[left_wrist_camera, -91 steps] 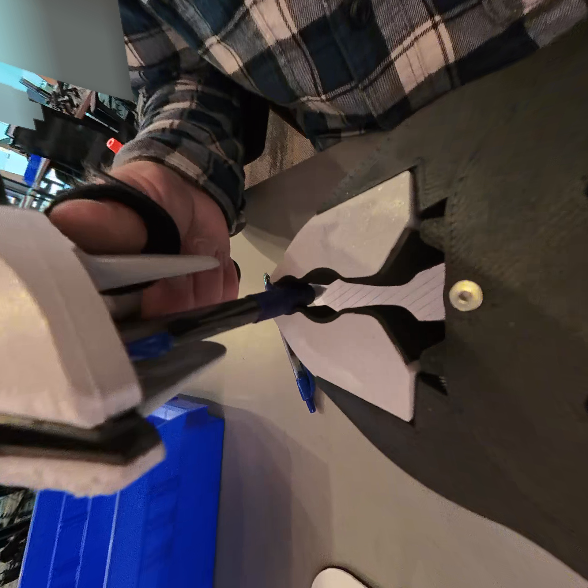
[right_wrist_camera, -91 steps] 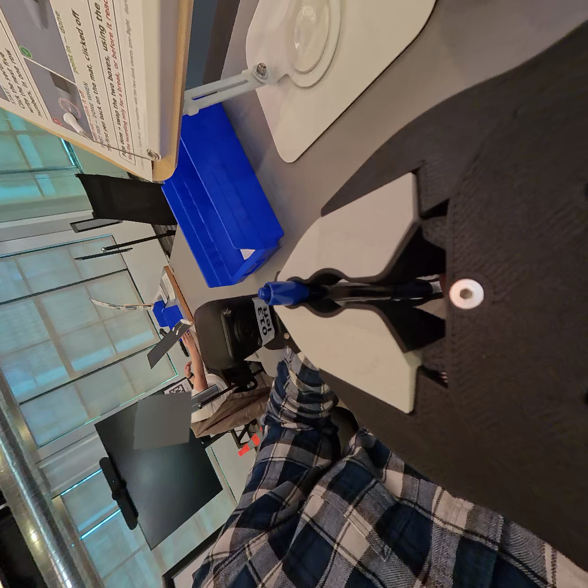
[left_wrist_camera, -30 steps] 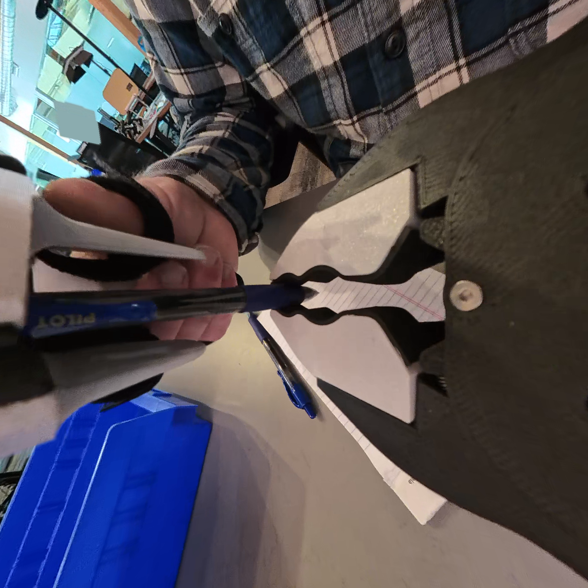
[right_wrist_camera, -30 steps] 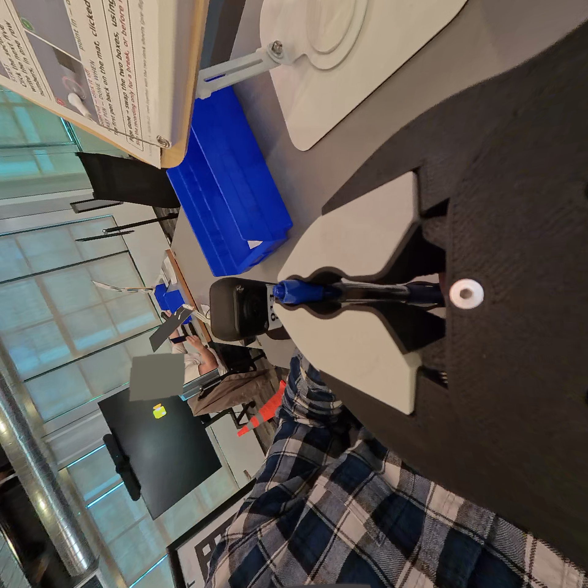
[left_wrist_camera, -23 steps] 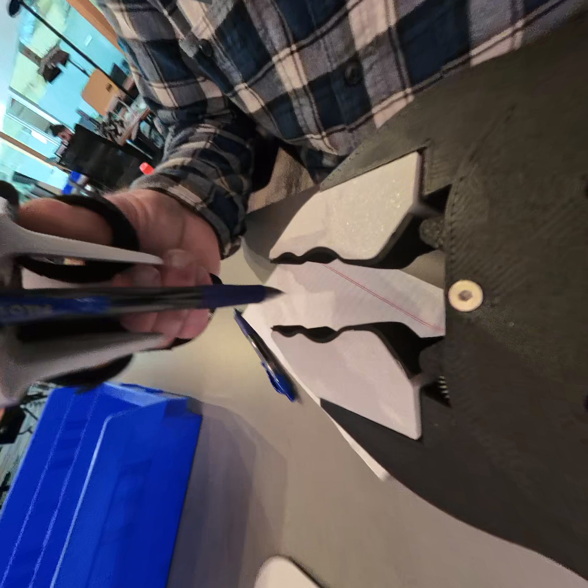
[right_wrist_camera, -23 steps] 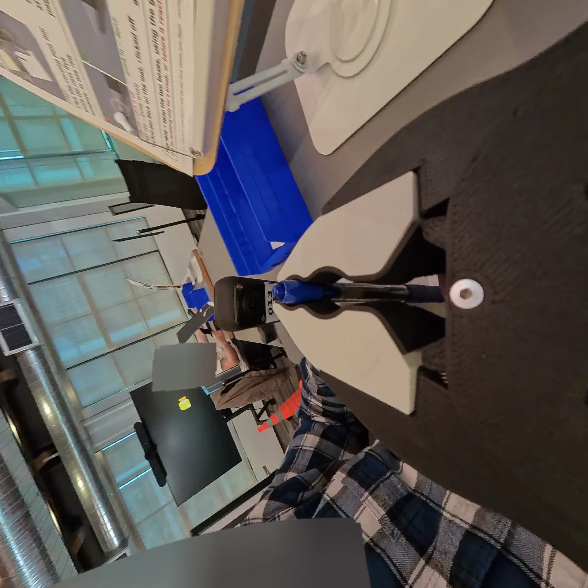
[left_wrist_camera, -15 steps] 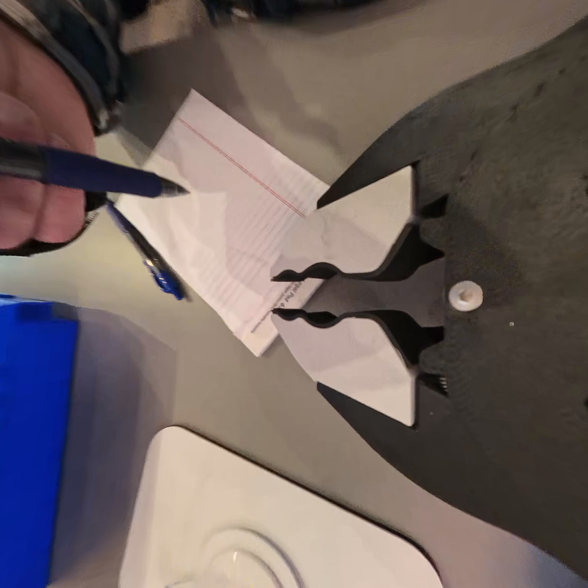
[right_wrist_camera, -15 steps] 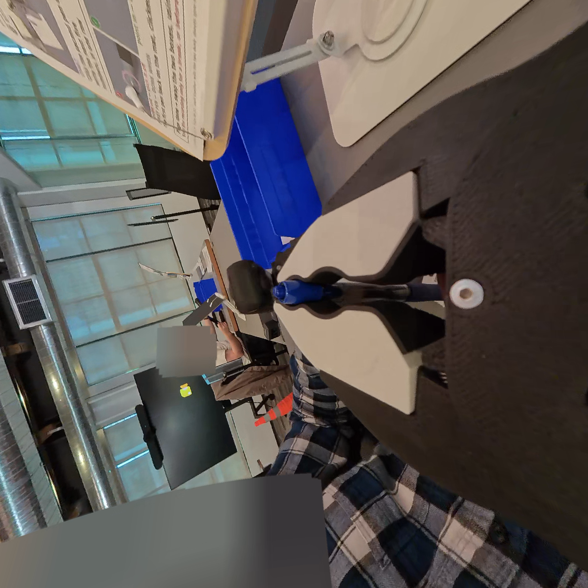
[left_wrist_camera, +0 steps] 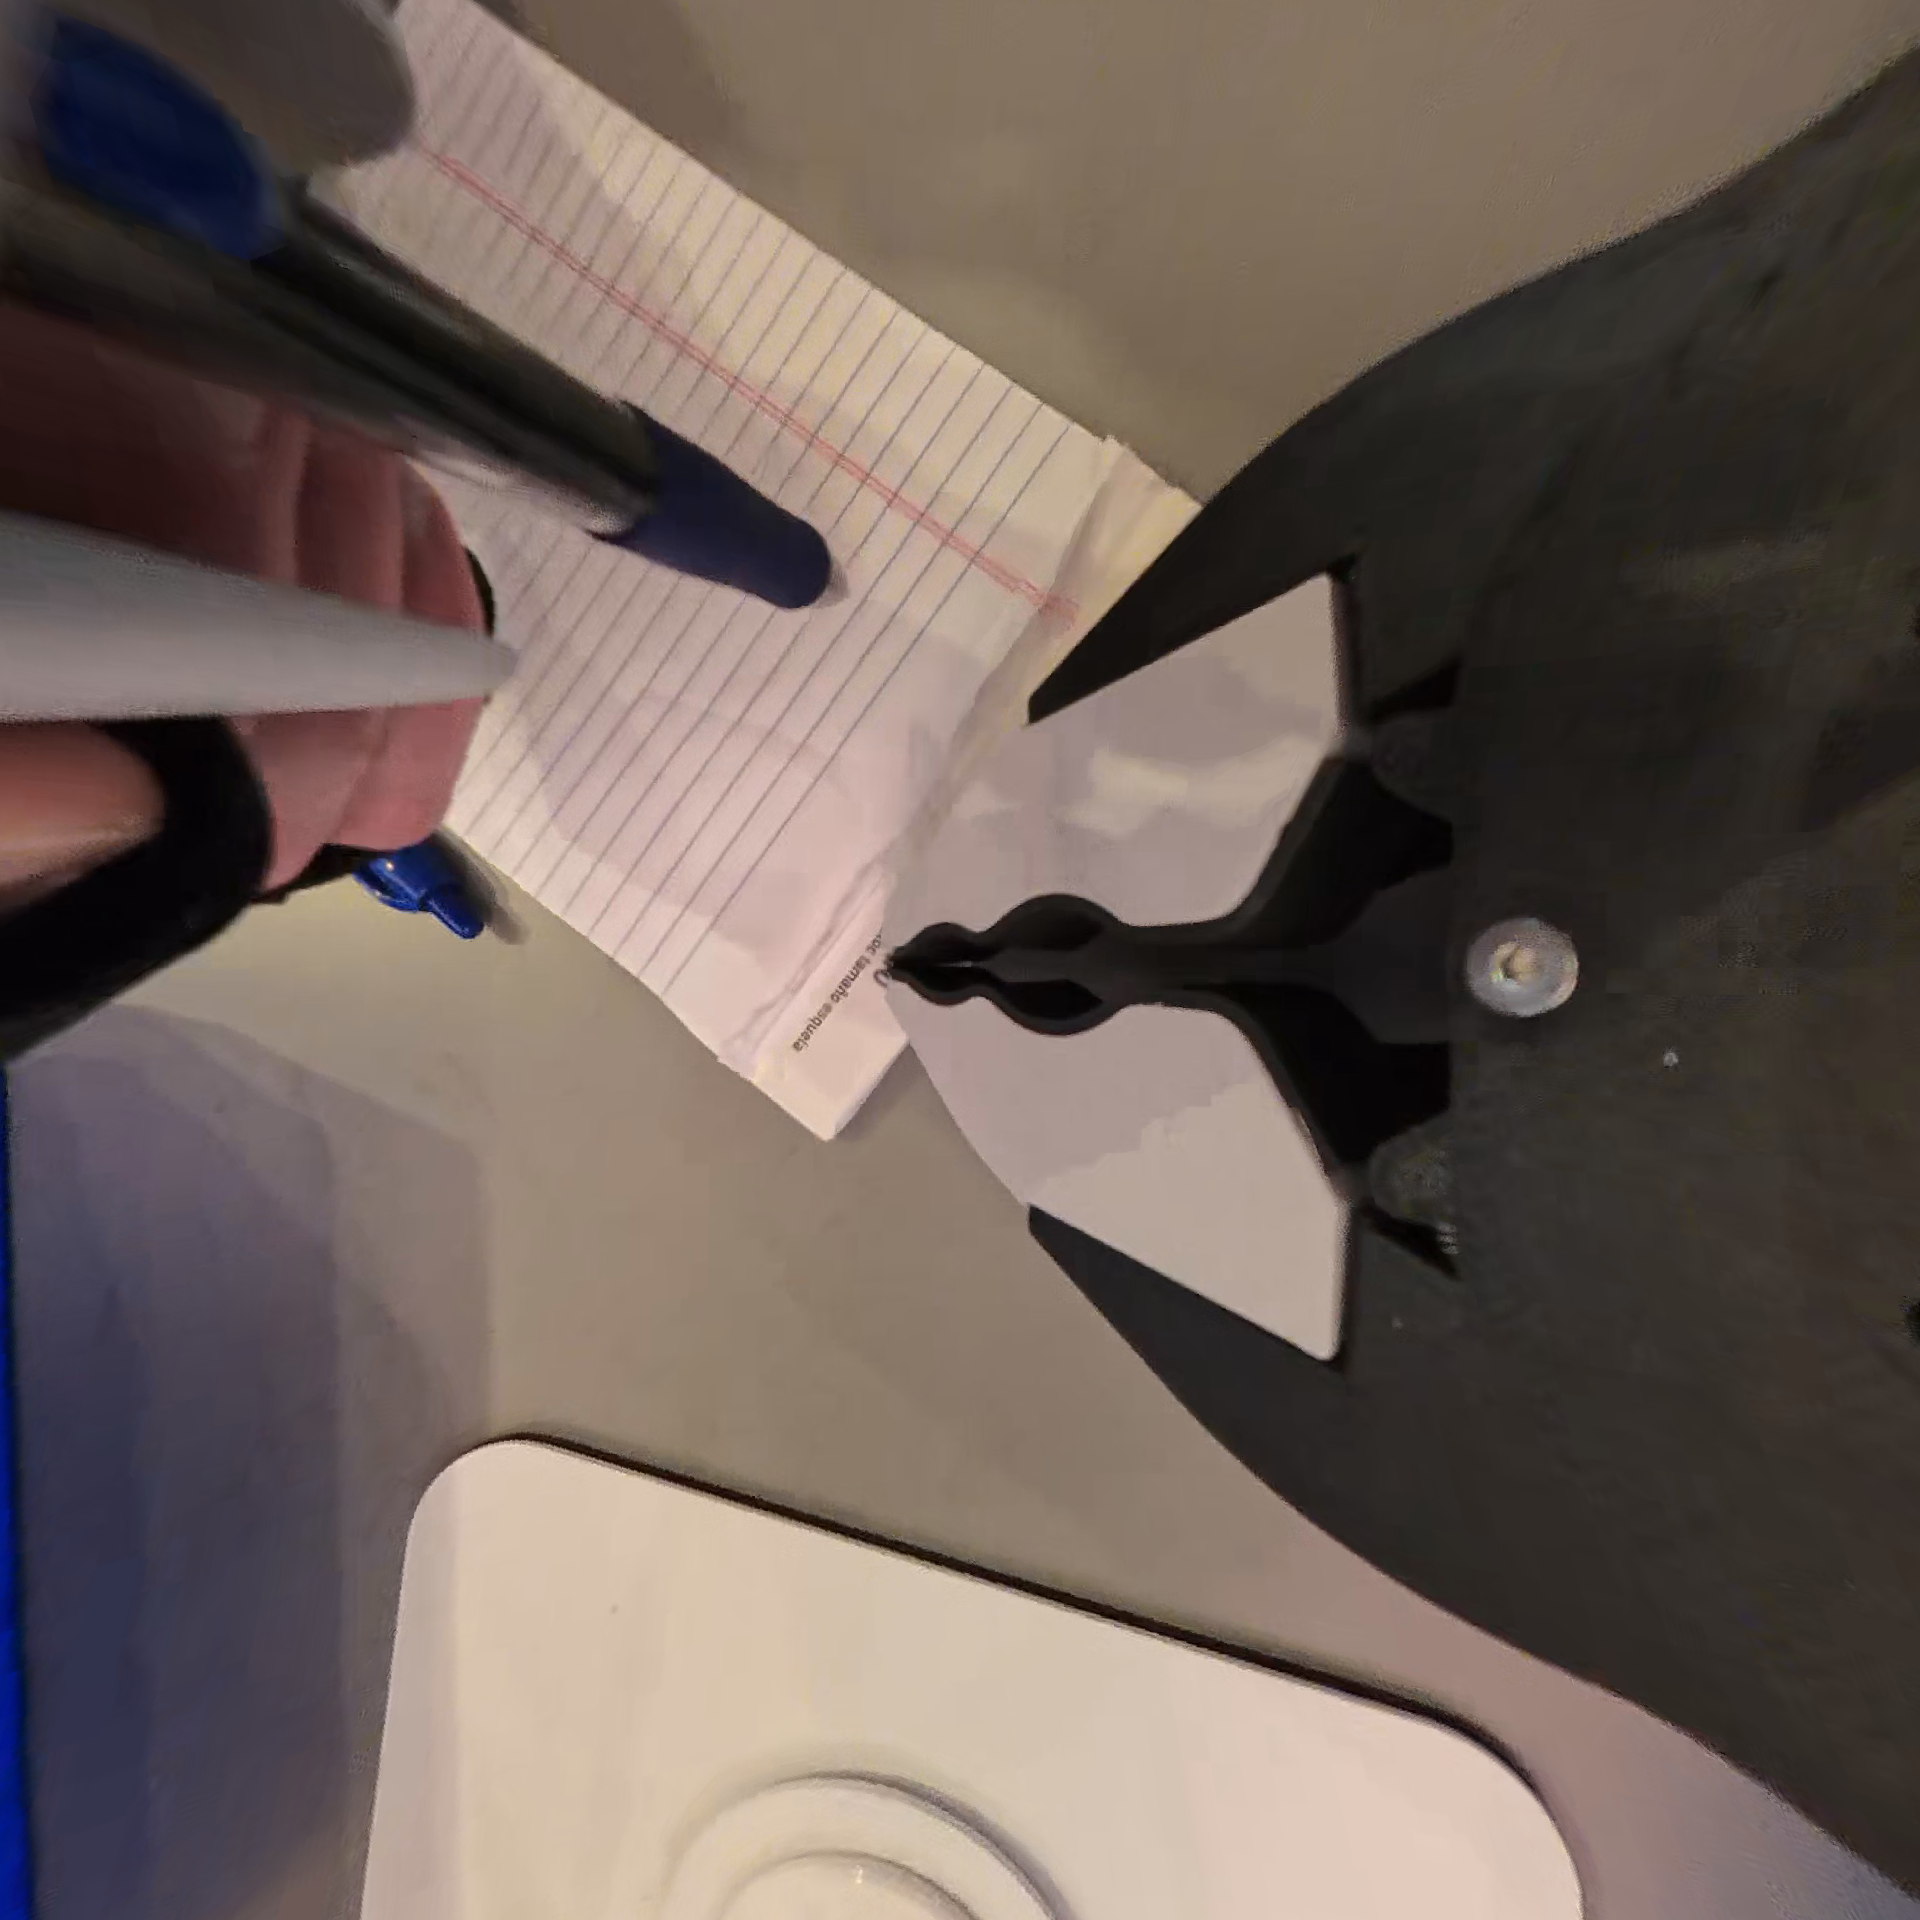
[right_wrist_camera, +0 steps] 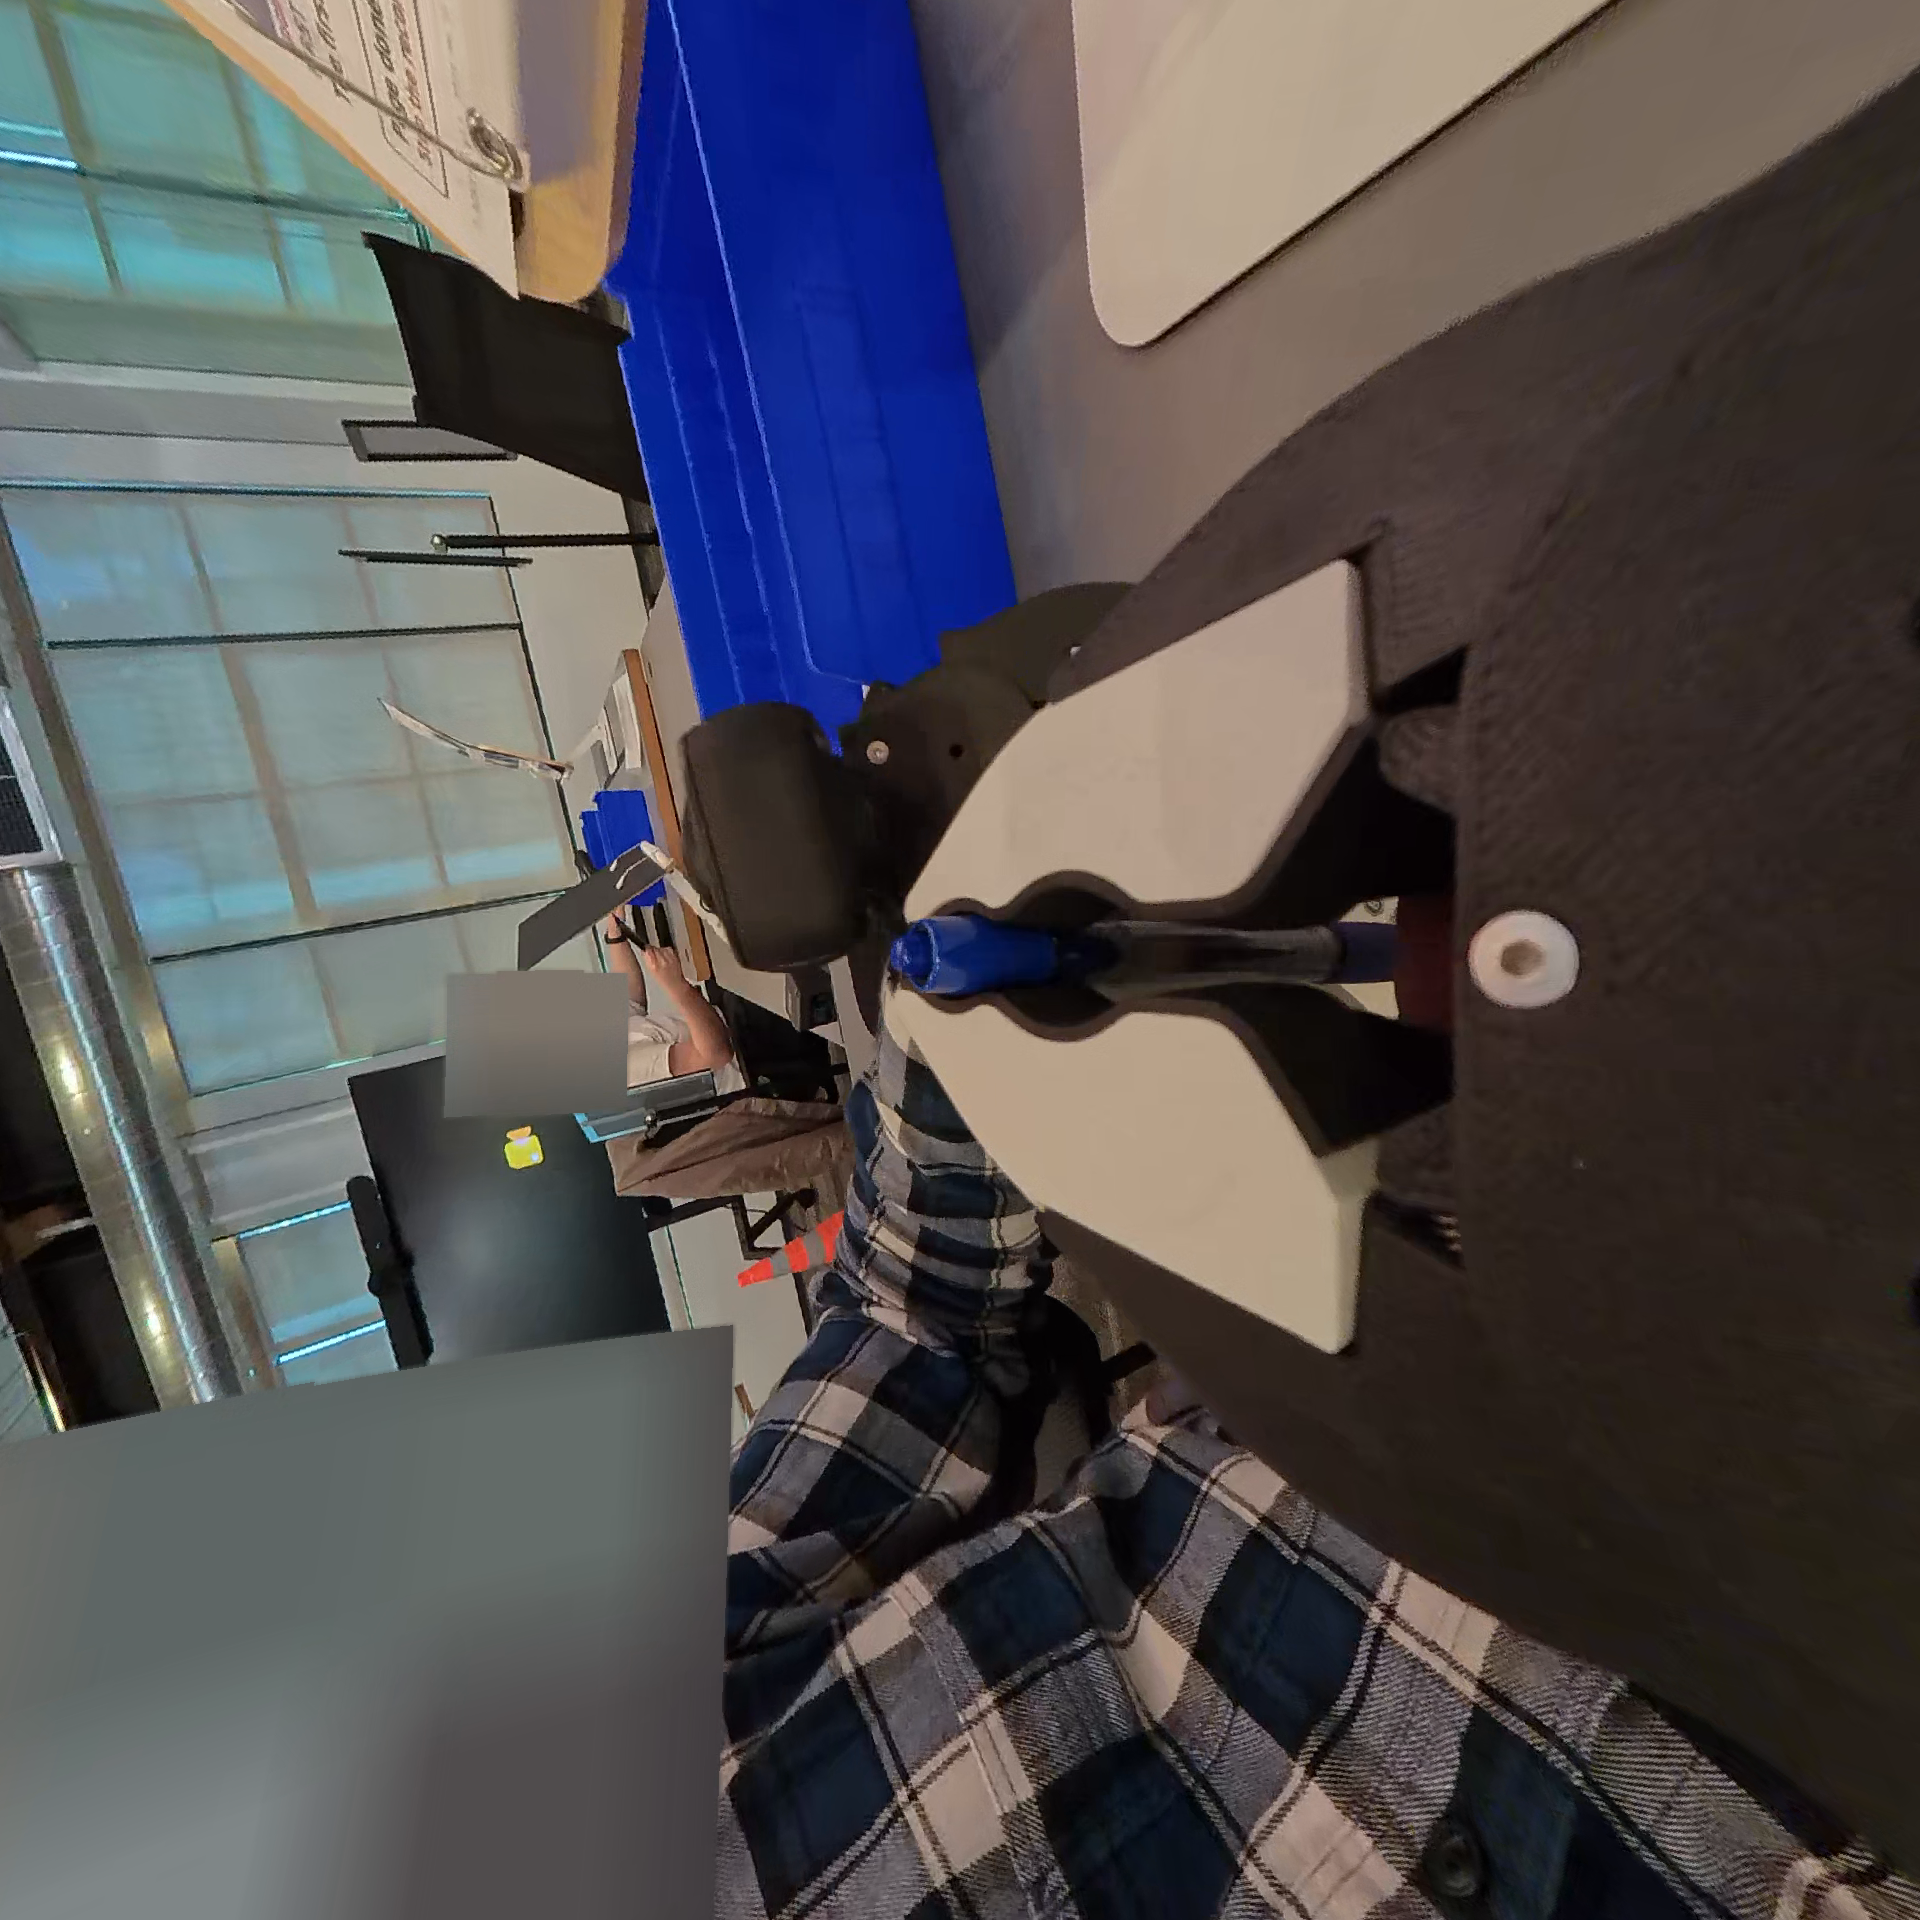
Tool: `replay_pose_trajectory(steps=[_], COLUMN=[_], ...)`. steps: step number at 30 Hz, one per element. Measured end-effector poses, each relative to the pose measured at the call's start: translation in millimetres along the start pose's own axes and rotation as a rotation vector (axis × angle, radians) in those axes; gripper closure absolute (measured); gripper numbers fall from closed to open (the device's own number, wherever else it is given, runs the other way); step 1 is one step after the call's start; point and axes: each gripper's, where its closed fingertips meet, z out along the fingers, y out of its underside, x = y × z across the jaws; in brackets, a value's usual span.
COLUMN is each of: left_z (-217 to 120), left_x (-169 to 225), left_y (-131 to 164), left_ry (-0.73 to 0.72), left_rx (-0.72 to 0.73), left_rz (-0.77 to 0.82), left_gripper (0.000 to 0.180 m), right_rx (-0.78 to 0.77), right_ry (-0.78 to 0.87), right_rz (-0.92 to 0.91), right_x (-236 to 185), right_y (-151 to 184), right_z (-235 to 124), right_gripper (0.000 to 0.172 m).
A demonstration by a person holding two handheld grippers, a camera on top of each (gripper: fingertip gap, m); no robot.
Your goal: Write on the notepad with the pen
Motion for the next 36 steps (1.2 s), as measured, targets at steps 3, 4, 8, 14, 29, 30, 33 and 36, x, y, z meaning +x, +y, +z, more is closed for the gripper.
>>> replay_pose_trajectory(steps=[3, 4, 8, 14, 29, 30, 33, 36], left_z=[-4.9, -7.6, 1.4, 5.0, 4.9, 5.0, 5.0, 5.0], left_x=[11.0, 15.4, 18.7, 17.9, 17.8, 17.9, 17.7, 17.8], left_y=[-12.7, -16.7, -3.9, -4.3, -4.9, -4.9, -5.0, -5.0], left_ry=[0.056, 0.080, 0.093, 0.094, 0.138, 0.139, 0.143, 0.145], left_rx=[0.087, 0.107, 0.021, 0.017, 0.022, 0.021, 0.022, 0.022], left_rz=[0.006, 0.000, 0.038, 0.044, 0.006, 0.005, 0.002, 0.001], left_gripper=[0.180, 0.180, 0.180, 0.180, 0.180, 0.180, 0.180, 0.180], right_rx=[0.006, 0.006, 0.013, 0.002, -0.028, -0.029, -0.036, -0.040], right_ry=[-0.019, -0.026, -0.048, -0.049, -0.041, -0.038, -0.036, -0.039], right_rz=[0.004, 0.004, 0.006, -0.025, -0.060, -0.064, -0.064, -0.069], right_x=[-1.9, -2.3, -4.1, -5.5, -4.6, -4.1, -3.4, -4.2], right_y=[2.6, 3.0, 8.3, 10.7, 21.5, 21.7, 23.2, 23.8], right_z=[-1.9, -2.7, -3.4, -4.2, 0.8, 0.8, 1.6, 2.9], right_gripper=[0.166, 0.166, 0.166, 0.166, 0.166, 0.166, 0.166, 0.166])
